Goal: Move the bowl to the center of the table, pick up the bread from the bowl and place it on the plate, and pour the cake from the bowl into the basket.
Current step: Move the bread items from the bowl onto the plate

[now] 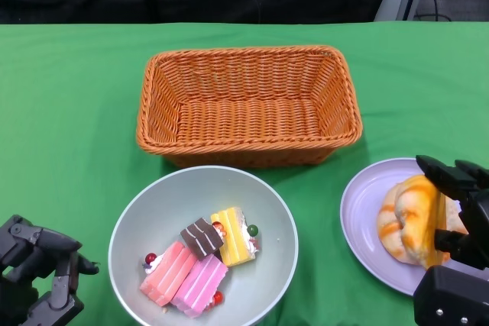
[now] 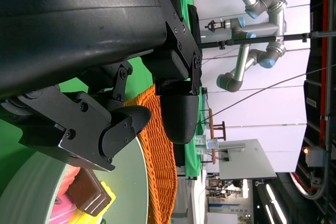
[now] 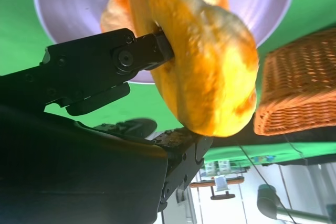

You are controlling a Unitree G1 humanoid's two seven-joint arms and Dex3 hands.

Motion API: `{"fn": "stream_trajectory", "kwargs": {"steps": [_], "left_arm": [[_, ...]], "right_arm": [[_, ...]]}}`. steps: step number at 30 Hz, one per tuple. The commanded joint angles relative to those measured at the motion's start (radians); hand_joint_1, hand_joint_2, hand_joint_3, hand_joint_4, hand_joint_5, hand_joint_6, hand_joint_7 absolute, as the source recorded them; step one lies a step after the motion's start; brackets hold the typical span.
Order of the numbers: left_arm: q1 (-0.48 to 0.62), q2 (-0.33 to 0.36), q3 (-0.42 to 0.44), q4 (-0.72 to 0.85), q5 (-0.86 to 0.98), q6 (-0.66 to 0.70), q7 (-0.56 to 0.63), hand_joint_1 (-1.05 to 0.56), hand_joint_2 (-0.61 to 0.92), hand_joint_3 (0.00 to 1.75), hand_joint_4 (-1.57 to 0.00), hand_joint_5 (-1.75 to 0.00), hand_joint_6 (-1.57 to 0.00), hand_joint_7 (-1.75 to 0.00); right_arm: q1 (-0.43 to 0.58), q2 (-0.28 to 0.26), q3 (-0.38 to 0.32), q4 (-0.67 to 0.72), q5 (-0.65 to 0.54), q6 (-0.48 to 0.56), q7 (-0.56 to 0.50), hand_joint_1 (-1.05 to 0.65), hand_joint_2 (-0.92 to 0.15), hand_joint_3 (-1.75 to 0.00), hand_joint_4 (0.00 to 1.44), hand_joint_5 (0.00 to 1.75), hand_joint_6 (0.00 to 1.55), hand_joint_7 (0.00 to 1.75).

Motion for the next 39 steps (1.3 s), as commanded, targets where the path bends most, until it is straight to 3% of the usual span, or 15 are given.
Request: {"fn": "stream_trajectory", "kwargs": {"steps": [1, 5, 9, 13, 15, 18, 32, 35, 39], "left_arm": [[0.002, 0.014, 0.009, 0.003, 0.0, -0.007, 0.002, 0.04, 0.61, 1.03, -0.78, -1.48, -0.76, -1.29], [0.002, 0.015, 0.007, 0.004, -0.006, -0.007, -0.005, 0.04, 0.61, 1.02, -0.78, -1.47, -0.76, -1.28], [0.004, 0.011, 0.007, 0.001, 0.001, -0.008, 0.003, 0.03, 0.63, 0.98, -0.78, -1.47, -0.76, -1.27], [0.005, 0.012, 0.007, 0.001, 0.001, -0.006, 0.003, 0.03, 0.63, 0.97, -0.78, -1.46, -0.77, -1.26], [0.005, 0.013, 0.008, 0.001, 0.001, -0.005, 0.002, 0.03, 0.64, 0.98, -0.78, -1.46, -0.77, -1.26], [0.002, 0.019, 0.008, 0.009, -0.005, -0.007, -0.008, 0.04, 0.63, 0.99, -0.78, -1.46, -0.77, -1.26], [0.0, 0.011, 0.008, 0.014, 0.002, -0.014, 0.001, 0.03, 0.63, 0.98, -0.78, -1.47, -0.76, -1.27], [0.0, 0.016, 0.007, 0.015, -0.005, -0.011, -0.008, 0.02, 0.64, 0.97, -0.77, -1.46, -0.75, -1.27], [0.0, 0.017, 0.007, 0.015, -0.006, -0.011, -0.01, 0.01, 0.65, 0.95, -0.77, -1.46, -0.75, -1.26]], "right_arm": [[-0.011, -0.004, -0.01, 0.034, 0.031, -0.049, -0.043, -0.34, -0.85, 0.0, 0.64, 0.09, 0.56, 0.05], [-0.028, -0.008, -0.005, 0.088, 0.033, -0.12, -0.095, -0.31, -0.84, 0.0, 0.77, 0.08, 0.68, 0.05], [-0.046, -0.008, -0.002, 0.144, 0.029, -0.185, -0.152, -0.29, -0.85, 0.0, 1.02, 0.07, 0.92, 0.05], [-0.057, 0.001, -0.003, 0.174, 0.04, -0.222, -0.177, -0.29, -0.86, 0.0, 1.05, 0.06, 0.95, 0.04], [-0.065, 0.012, -0.005, 0.197, 0.056, -0.256, -0.197, -0.17, -0.85, 0.0, 1.2, 0.14, 1.09, 0.1], [-0.082, 0.012, 0.0, 0.242, 0.062, -0.31, -0.226, -0.12, -0.84, 0.0, 1.25, 0.17, 1.14, 0.1], [-0.116, 0.028, 0.008, 0.325, 0.038, -0.369, -0.367, -0.12, -0.83, 0.0, 1.23, 0.26, 1.17, 0.07], [-0.126, 0.029, 0.011, 0.337, 0.02, -0.374, -0.412, -0.15, -0.82, 0.0, 1.09, 0.6, 1.21, 0.03], [-0.13, 0.028, 0.015, 0.346, 0.015, -0.377, -0.426, -0.15, -0.82, 0.0, 1.04, 0.7, 1.22, 0.02]]}}
